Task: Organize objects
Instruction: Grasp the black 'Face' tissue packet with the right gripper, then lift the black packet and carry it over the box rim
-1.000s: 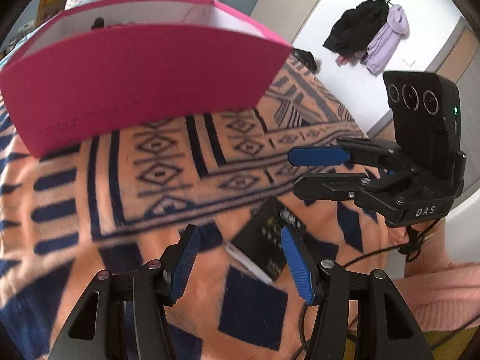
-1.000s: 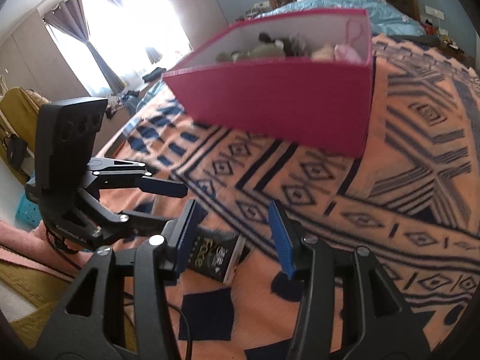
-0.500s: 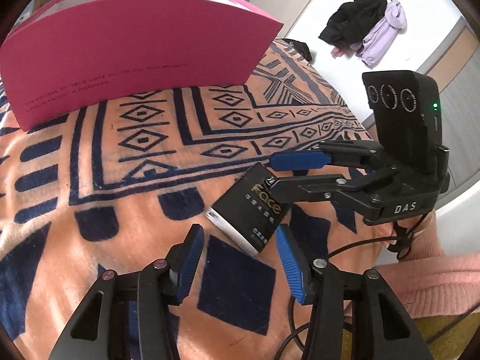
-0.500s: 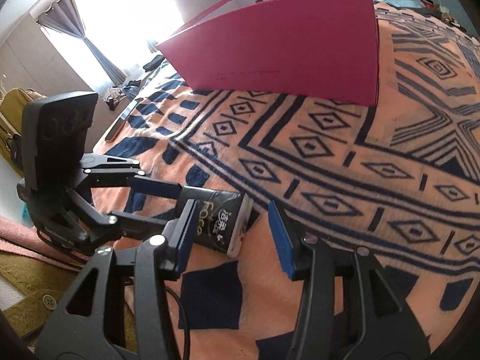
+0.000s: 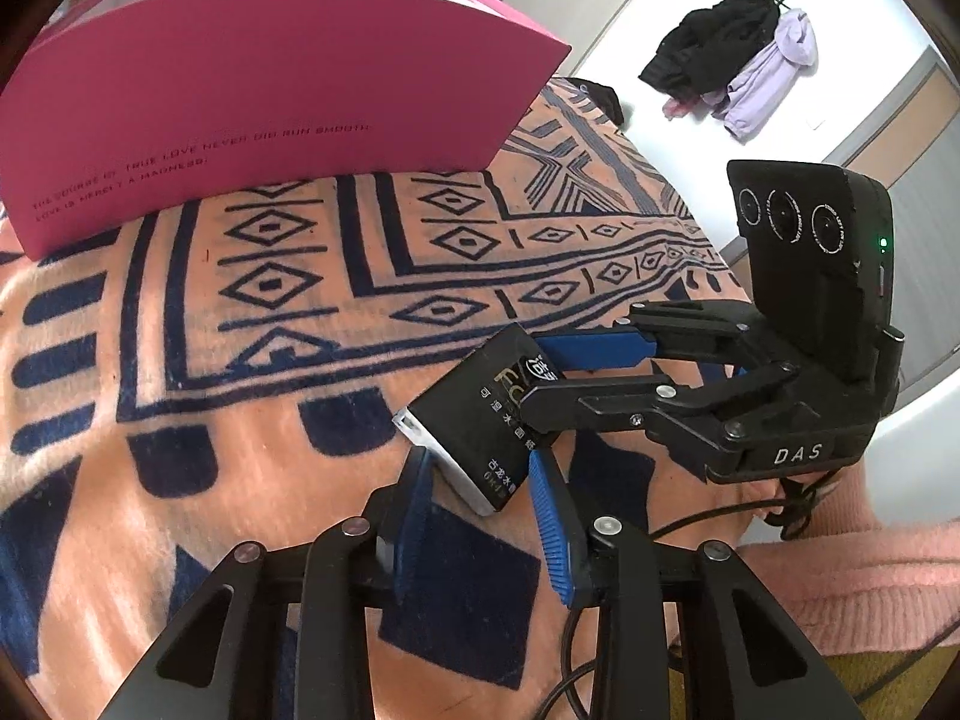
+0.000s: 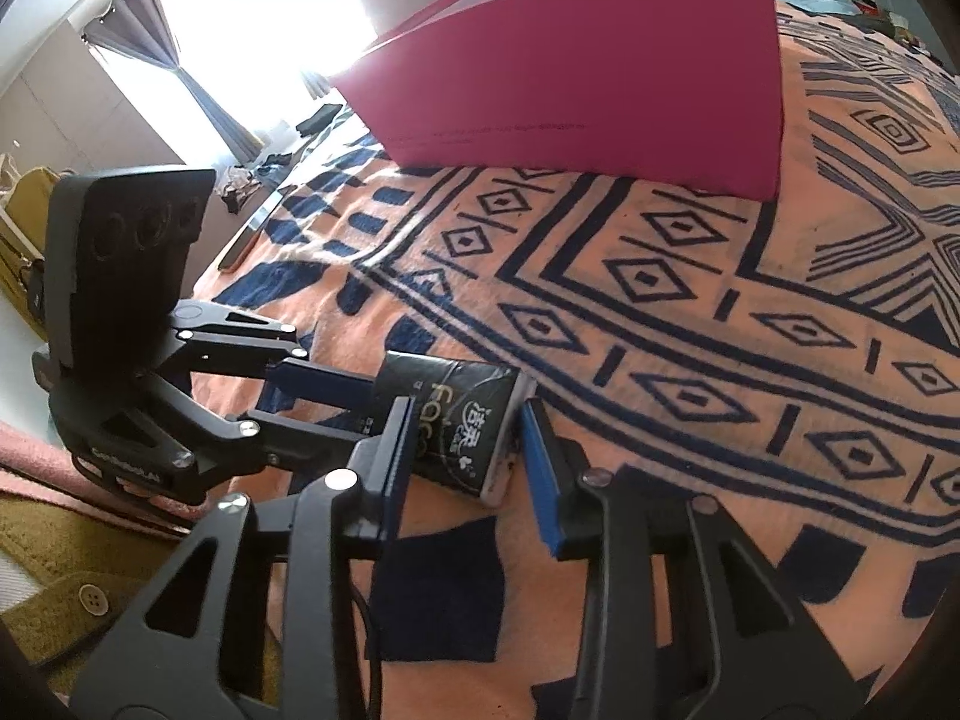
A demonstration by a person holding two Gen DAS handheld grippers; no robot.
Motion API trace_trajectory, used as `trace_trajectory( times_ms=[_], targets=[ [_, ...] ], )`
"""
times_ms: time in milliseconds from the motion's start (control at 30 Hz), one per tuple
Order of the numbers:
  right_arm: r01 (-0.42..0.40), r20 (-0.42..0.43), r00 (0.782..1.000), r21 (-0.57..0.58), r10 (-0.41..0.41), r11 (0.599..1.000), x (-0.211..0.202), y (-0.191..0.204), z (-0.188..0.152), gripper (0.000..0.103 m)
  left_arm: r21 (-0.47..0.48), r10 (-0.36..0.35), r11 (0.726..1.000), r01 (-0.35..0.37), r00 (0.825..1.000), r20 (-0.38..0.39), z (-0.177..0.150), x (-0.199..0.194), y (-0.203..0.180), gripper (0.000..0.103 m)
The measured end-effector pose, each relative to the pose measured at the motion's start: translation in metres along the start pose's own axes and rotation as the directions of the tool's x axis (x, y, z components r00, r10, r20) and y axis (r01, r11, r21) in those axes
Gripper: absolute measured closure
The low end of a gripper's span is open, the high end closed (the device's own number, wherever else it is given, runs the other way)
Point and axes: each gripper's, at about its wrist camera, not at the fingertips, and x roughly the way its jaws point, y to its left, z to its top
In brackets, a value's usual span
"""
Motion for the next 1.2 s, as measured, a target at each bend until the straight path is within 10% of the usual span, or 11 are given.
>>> trace_trajectory(
  times_ms=[1200],
  targets=[
    [0.053, 0.173, 0.983, 0.03, -0.057, 0.998, -0.039, -0.005, 0.039, 0.069, 0.055, 0.026, 0.998, -0.034, 0.99, 0.141, 0.055, -0.027, -0.011, 0.07]
  ],
)
